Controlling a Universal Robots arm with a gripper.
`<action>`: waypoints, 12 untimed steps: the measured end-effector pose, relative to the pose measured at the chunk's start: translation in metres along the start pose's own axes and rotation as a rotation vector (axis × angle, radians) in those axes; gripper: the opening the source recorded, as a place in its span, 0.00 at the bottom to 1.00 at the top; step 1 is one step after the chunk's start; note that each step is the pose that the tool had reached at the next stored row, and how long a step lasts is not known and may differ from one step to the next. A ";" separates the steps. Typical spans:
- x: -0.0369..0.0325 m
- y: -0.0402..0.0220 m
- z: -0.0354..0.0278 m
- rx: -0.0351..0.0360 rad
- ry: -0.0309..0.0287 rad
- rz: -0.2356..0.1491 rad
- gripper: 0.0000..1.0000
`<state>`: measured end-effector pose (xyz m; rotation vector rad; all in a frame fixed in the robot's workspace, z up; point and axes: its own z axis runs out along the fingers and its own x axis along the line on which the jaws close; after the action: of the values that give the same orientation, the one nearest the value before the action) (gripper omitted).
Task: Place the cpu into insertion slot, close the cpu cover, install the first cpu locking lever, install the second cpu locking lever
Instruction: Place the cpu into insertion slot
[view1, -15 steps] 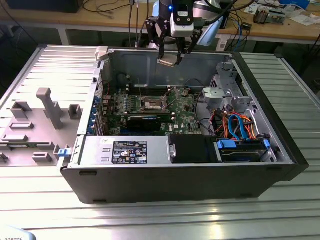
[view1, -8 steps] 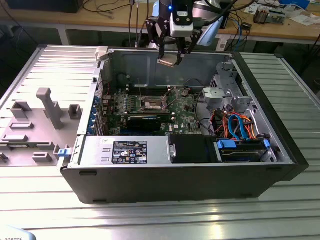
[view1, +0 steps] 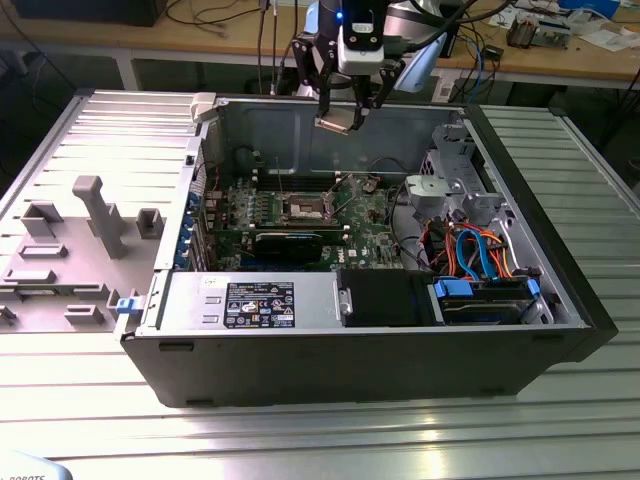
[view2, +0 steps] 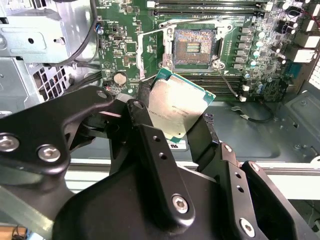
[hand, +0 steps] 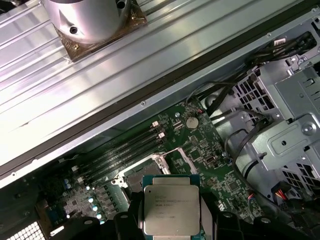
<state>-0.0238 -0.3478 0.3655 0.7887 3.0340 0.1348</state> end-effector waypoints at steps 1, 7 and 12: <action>0.0000 0.0000 0.0000 -0.0001 -0.0002 0.003 0.54; 0.0000 0.0000 0.0000 -0.0004 -0.0017 0.020 0.54; 0.0000 0.0000 0.0000 -0.0007 -0.0029 0.035 0.54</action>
<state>-0.0238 -0.3479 0.3655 0.8411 3.0184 0.1347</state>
